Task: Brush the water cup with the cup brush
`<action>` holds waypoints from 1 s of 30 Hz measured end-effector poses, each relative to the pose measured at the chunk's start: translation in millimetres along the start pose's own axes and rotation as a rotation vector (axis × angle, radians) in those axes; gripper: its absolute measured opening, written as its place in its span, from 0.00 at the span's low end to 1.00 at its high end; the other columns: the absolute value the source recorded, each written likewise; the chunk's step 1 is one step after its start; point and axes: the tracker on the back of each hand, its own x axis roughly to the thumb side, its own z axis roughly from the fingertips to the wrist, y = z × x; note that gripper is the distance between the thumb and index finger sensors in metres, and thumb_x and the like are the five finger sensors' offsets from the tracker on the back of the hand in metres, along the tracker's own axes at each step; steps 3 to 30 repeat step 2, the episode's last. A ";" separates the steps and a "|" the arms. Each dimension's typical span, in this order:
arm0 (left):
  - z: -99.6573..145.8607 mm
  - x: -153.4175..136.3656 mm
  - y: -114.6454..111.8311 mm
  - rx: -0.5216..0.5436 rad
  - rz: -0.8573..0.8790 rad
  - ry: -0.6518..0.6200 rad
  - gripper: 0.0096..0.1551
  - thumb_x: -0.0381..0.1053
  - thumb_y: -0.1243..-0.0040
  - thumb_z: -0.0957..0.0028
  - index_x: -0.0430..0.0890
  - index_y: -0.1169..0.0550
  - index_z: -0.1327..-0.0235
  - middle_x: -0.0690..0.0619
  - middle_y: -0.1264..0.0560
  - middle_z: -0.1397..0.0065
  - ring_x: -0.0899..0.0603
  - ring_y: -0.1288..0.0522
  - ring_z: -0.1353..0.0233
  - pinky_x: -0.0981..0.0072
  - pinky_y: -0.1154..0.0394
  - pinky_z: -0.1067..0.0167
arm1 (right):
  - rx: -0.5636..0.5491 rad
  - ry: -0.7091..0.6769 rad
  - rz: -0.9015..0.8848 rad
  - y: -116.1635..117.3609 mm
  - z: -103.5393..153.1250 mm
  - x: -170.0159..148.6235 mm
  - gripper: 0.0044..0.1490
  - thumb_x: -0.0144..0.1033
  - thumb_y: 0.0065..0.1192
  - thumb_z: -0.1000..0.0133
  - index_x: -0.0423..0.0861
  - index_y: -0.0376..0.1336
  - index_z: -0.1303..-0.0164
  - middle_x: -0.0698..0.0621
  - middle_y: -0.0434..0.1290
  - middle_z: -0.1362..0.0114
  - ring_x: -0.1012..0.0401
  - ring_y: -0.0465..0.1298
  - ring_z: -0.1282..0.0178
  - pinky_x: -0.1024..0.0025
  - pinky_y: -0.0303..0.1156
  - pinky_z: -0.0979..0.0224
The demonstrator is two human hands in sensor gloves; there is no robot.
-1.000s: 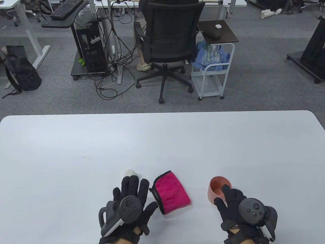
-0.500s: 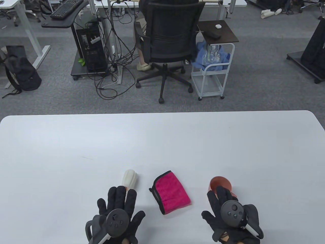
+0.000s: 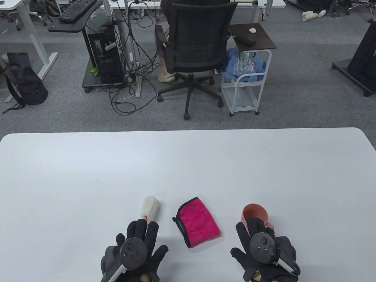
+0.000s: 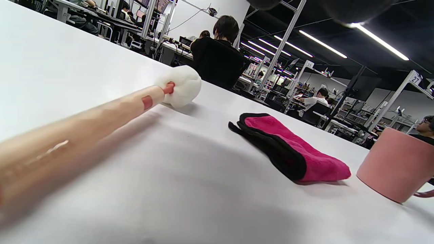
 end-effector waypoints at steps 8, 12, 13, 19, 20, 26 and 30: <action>-0.1 -0.9 0.1 0.001 0.001 0.004 0.45 0.71 0.55 0.51 0.58 0.51 0.22 0.51 0.60 0.17 0.35 0.64 0.16 0.27 0.64 0.29 | -0.004 0.000 -0.011 0.8 -0.3 -0.3 0.50 0.59 0.54 0.44 0.56 0.38 0.17 0.43 0.28 0.14 0.43 0.30 0.13 0.38 0.32 0.18; -0.1 -0.9 0.1 0.001 0.001 0.004 0.45 0.71 0.55 0.51 0.58 0.51 0.22 0.51 0.60 0.17 0.35 0.64 0.16 0.27 0.64 0.29 | -0.004 0.000 -0.011 0.8 -0.3 -0.3 0.50 0.59 0.54 0.44 0.56 0.38 0.17 0.43 0.28 0.14 0.43 0.30 0.13 0.38 0.32 0.18; -0.1 -0.9 0.1 0.001 0.001 0.004 0.45 0.71 0.55 0.51 0.58 0.51 0.22 0.51 0.60 0.17 0.35 0.64 0.16 0.27 0.64 0.29 | -0.004 0.000 -0.011 0.8 -0.3 -0.3 0.50 0.59 0.54 0.44 0.56 0.38 0.17 0.43 0.28 0.14 0.43 0.30 0.13 0.38 0.32 0.18; -0.1 -0.9 0.1 0.001 0.001 0.004 0.45 0.71 0.55 0.51 0.58 0.51 0.22 0.51 0.60 0.17 0.35 0.64 0.16 0.27 0.64 0.29 | -0.004 0.000 -0.011 0.8 -0.3 -0.3 0.50 0.59 0.54 0.44 0.56 0.38 0.17 0.43 0.28 0.14 0.43 0.30 0.13 0.38 0.32 0.18; -0.1 -0.9 0.1 0.001 0.001 0.004 0.45 0.71 0.55 0.51 0.58 0.51 0.22 0.51 0.60 0.17 0.35 0.64 0.16 0.27 0.64 0.29 | -0.004 0.000 -0.011 0.8 -0.3 -0.3 0.50 0.59 0.54 0.44 0.56 0.38 0.17 0.43 0.28 0.14 0.43 0.30 0.13 0.38 0.32 0.18; -0.1 -0.9 0.1 0.001 0.001 0.004 0.45 0.71 0.55 0.51 0.58 0.51 0.22 0.51 0.60 0.17 0.35 0.64 0.16 0.27 0.64 0.29 | -0.004 0.000 -0.011 0.8 -0.3 -0.3 0.50 0.59 0.54 0.44 0.56 0.38 0.17 0.43 0.28 0.14 0.43 0.30 0.13 0.38 0.32 0.18; -0.1 -0.9 0.1 0.001 0.001 0.004 0.45 0.71 0.55 0.51 0.58 0.51 0.22 0.51 0.60 0.17 0.35 0.64 0.16 0.27 0.64 0.29 | -0.004 0.000 -0.011 0.8 -0.3 -0.3 0.50 0.59 0.54 0.44 0.56 0.38 0.17 0.43 0.28 0.14 0.43 0.30 0.13 0.38 0.32 0.18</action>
